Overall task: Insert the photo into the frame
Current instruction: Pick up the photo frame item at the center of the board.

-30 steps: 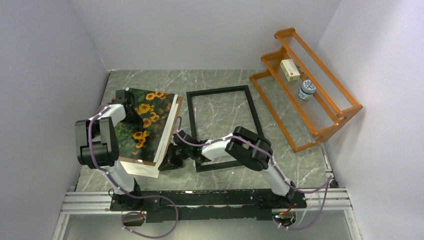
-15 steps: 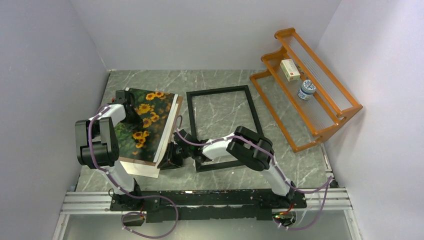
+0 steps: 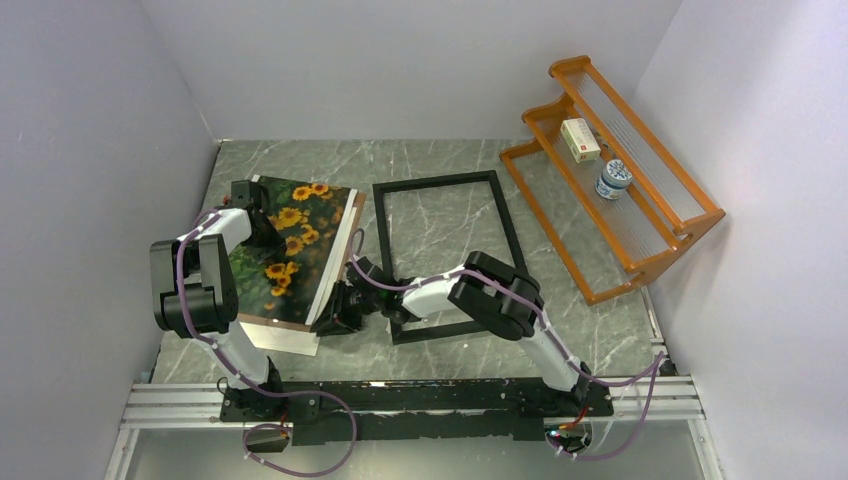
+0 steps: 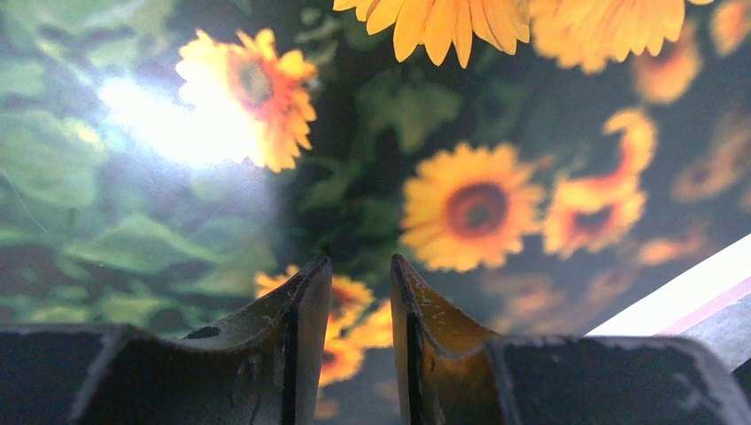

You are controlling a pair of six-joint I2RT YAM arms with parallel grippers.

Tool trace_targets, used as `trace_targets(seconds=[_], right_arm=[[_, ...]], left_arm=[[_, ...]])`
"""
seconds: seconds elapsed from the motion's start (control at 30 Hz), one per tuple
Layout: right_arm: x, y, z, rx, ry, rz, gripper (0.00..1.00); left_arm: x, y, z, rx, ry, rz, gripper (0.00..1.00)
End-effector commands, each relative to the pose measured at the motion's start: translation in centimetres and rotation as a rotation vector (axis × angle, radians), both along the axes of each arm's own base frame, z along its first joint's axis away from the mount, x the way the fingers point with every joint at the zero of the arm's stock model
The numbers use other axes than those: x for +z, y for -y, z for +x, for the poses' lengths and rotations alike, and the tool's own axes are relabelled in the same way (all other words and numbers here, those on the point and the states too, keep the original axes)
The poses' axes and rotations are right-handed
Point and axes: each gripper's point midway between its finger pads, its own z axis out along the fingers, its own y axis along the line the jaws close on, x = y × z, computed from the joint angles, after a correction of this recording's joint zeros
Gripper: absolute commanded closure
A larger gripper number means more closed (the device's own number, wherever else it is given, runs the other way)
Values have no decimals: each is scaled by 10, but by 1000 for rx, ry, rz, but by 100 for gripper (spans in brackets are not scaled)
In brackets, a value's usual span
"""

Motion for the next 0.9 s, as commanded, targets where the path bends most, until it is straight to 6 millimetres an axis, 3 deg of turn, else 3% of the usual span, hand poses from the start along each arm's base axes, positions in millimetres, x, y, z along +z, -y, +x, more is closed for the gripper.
trace_targets(seconds=[0.0, 0.2, 0.37, 0.53, 0.7, 0.87], right_arm=[[19, -15, 17, -31, 31, 67, 78], [29, -7, 23, -39, 75, 82, 100], [52, -2, 26, 11, 198, 32, 100], [63, 20, 32, 62, 315, -122, 100], [70, 51, 36, 107, 403, -272, 100], [74, 108, 46, 128, 488, -380, 100]], left_arm=[[-25, 9, -32, 10, -116, -38, 63], [8, 12, -20, 25, 27, -45, 61], [53, 12, -12, 38, 158, -39, 53], [87, 5, -13, 63, 219, 1, 43], [82, 5, -13, 71, 210, -2, 34], [54, 1, -14, 81, 142, 11, 32]])
